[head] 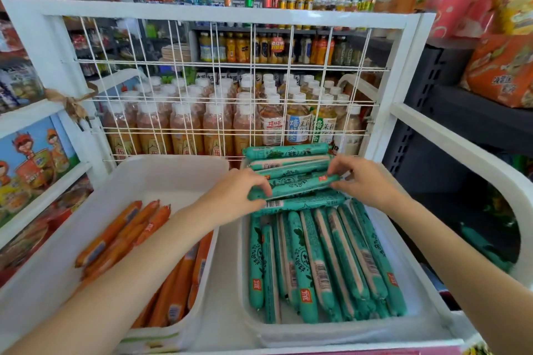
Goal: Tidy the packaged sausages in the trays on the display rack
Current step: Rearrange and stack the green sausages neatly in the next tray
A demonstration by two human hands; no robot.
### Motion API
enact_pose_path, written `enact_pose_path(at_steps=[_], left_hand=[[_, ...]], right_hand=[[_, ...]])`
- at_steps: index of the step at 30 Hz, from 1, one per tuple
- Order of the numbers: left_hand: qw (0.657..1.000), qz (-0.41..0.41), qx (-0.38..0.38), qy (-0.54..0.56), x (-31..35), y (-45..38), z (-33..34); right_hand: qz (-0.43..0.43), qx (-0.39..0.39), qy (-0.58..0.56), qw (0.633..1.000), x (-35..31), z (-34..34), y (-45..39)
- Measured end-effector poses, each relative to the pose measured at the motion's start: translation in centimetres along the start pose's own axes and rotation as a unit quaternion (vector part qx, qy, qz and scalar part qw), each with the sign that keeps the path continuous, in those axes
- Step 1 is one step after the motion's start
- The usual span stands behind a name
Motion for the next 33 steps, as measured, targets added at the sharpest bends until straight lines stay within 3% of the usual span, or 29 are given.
enact_pose_path(at_steps=[5, 10, 13, 15, 17, 19, 27, 33], left_hand=[[0.995, 0.018, -0.024, -0.092, 0.4, -0.5, 0.7], [0.993, 0.029, -0.029, -0.111, 0.6, -0.4, 0.6], [0.992, 0.038, -0.022, -0.117, 0.6, 0.1, 0.4], [0.992, 0.039, -0.018, -0.123, 0.5, 0.6, 0.3], [0.992, 0.041, -0.01, -0.118, 0.3, 0.9, 0.2], [0.993, 0.043, 0.0, -0.11, 0.1, 1.2, 0.1], [0.995, 0.084, 0.035, -0.028, 0.8, 1.5, 0.0], [0.989, 0.083, 0.065, 0.105, 0.8, 1.4, -0.9]], right_hand=[[-0.03, -0.017, 0.035, 0.999, 0.4, 0.5, 0.3], [-0.094, 0.003, 0.119, 0.988, -1.6, -0.2, 1.9], [-0.18, -0.145, 0.13, 0.964, -4.5, 1.5, 3.9], [-0.195, -0.259, 0.22, 0.92, -5.3, 3.7, 5.3], [-0.21, -0.289, 0.312, 0.881, -5.6, 5.2, 6.0], [-0.238, -0.272, 0.33, 0.872, -6.0, 5.4, 6.2], [-0.258, -0.26, 0.287, 0.885, -5.1, 5.6, 6.6], [-0.185, -0.242, -0.034, 0.952, -6.2, 2.2, 5.6]])
Point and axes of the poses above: each hand's wrist, its own y-axis away from the middle knuckle, its own z-axis out of the palm, x = y × z, the point moved 3 cm from there along -y, towards the middle knuckle, and after that the axes turned 3 degrees about -x, right-handed, at the moved point
